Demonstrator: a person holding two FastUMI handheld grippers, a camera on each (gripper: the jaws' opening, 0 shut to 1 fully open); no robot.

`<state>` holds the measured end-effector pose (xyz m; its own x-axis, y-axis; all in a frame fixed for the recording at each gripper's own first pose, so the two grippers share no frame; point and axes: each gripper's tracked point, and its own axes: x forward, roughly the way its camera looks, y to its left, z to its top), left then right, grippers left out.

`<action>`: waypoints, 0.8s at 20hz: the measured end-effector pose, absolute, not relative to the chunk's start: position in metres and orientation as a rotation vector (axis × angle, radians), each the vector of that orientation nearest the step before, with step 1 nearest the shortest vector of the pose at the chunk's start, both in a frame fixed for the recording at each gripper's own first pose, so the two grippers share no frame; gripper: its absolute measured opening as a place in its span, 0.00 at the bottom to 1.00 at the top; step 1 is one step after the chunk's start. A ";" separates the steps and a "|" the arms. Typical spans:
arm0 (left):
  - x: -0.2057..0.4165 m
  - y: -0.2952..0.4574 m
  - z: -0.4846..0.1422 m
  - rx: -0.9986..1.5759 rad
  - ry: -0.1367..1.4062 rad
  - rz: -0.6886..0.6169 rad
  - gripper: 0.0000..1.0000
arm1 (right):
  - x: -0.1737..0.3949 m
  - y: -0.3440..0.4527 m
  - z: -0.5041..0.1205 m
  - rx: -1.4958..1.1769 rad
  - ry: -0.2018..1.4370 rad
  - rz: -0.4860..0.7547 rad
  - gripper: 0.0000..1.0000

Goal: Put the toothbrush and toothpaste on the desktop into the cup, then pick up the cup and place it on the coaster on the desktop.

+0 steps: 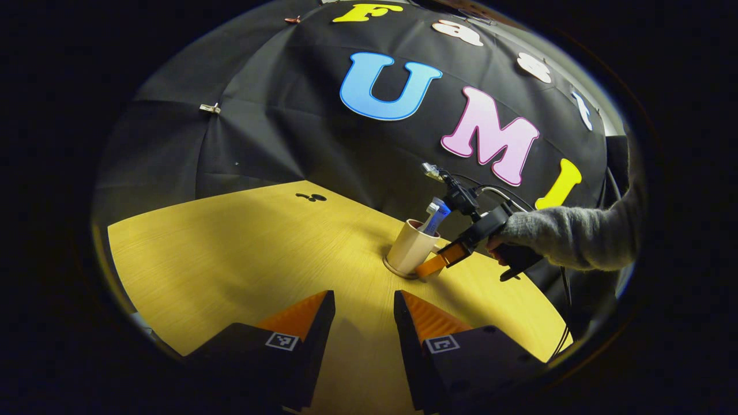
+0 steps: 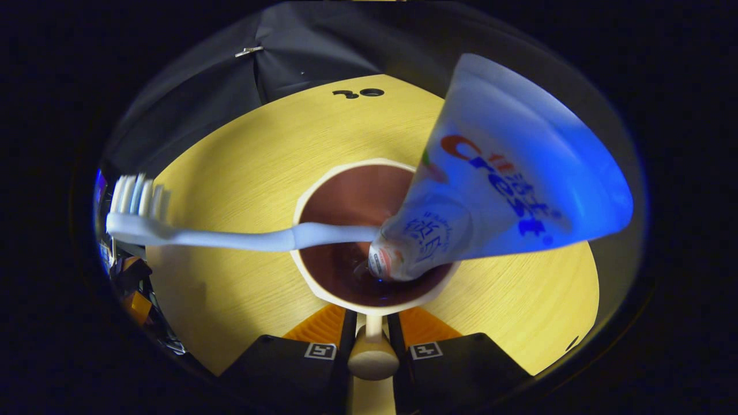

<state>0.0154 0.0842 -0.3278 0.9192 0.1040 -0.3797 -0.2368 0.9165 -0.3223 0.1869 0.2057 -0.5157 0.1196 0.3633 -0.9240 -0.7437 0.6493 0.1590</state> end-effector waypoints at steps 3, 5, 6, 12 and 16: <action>0.016 0.085 -0.324 -0.370 0.368 0.182 0.65 | 0.186 0.201 -0.509 -0.393 1.190 0.834 0.27; 0.015 0.086 -0.320 -0.365 0.373 0.183 0.65 | 0.185 0.196 -0.502 -0.387 1.186 0.823 0.40; 0.014 0.087 -0.319 -0.362 0.377 0.184 0.65 | 0.186 0.191 -0.498 -0.382 1.181 0.812 0.47; 0.004 0.092 -0.300 -0.338 0.419 0.189 0.65 | 0.189 0.165 -0.430 -0.278 1.025 0.745 0.53; 0.005 0.089 -0.259 -0.291 0.431 0.158 0.65 | 0.185 0.146 -0.344 -0.178 0.831 0.699 0.51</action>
<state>0.0053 0.0888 -0.2592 0.8973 0.0889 -0.4324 -0.2111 0.9467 -0.2435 0.1851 0.1461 -0.3442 0.4678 0.4993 -0.7293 -0.6326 0.7654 0.1183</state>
